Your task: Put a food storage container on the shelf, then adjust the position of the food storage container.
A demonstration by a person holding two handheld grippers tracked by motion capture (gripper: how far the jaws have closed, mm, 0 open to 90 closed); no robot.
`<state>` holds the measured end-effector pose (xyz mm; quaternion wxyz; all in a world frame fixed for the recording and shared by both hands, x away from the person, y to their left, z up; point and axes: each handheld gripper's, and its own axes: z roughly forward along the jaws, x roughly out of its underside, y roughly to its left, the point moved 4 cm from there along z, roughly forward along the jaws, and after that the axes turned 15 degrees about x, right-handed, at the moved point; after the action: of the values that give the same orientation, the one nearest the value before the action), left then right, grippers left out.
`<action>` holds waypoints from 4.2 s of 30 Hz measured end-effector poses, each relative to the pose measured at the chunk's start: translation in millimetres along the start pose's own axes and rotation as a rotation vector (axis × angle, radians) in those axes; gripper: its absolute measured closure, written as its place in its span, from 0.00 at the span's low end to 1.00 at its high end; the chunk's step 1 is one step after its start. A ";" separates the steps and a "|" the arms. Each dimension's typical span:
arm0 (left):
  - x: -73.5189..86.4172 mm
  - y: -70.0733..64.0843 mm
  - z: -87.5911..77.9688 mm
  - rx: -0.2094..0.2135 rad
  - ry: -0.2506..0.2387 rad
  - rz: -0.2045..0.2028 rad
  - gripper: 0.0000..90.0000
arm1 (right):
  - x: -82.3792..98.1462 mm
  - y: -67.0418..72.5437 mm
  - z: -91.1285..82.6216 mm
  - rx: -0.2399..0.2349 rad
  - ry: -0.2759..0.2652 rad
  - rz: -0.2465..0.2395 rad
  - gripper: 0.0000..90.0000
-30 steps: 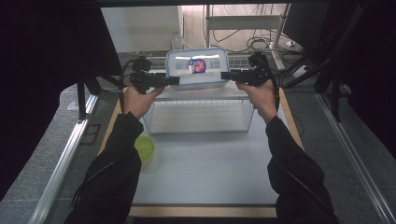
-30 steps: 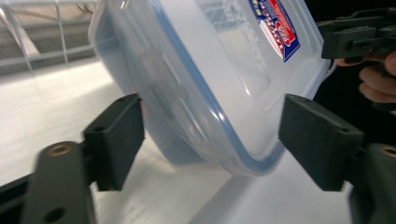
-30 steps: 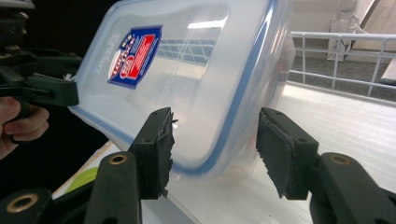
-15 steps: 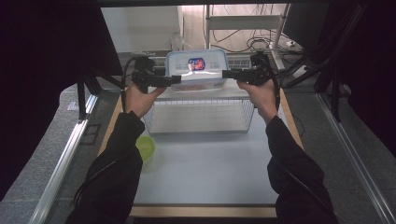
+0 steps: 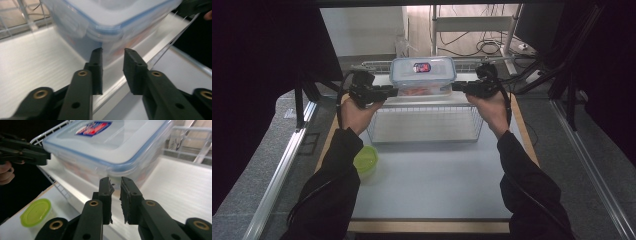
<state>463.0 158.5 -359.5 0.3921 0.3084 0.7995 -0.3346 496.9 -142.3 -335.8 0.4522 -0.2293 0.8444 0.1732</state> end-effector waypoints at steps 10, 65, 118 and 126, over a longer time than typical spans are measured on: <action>-1.0 8.1 4.5 -0.051 0.021 -0.011 0.85 | -0.1 5.9 8.8 0.014 0.012 -0.038 0.95; 144.6 -108.1 3.1 0.057 0.025 0.221 0.07 | 123.3 49.4 -46.2 -0.045 -0.072 -0.226 0.06; 218.8 -75.5 -15.5 -0.052 0.024 0.026 0.90 | 242.0 32.7 -36.9 -0.058 0.030 -0.212 0.06; 221.3 -47.5 -44.2 -0.165 0.000 0.007 1.00 | 243.7 33.4 -34.6 -0.059 0.051 -0.223 0.07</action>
<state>297.4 216.1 -509.3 0.4171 0.2779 0.8233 -0.2663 336.7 -188.0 -520.0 0.4399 -0.3393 0.8195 0.1409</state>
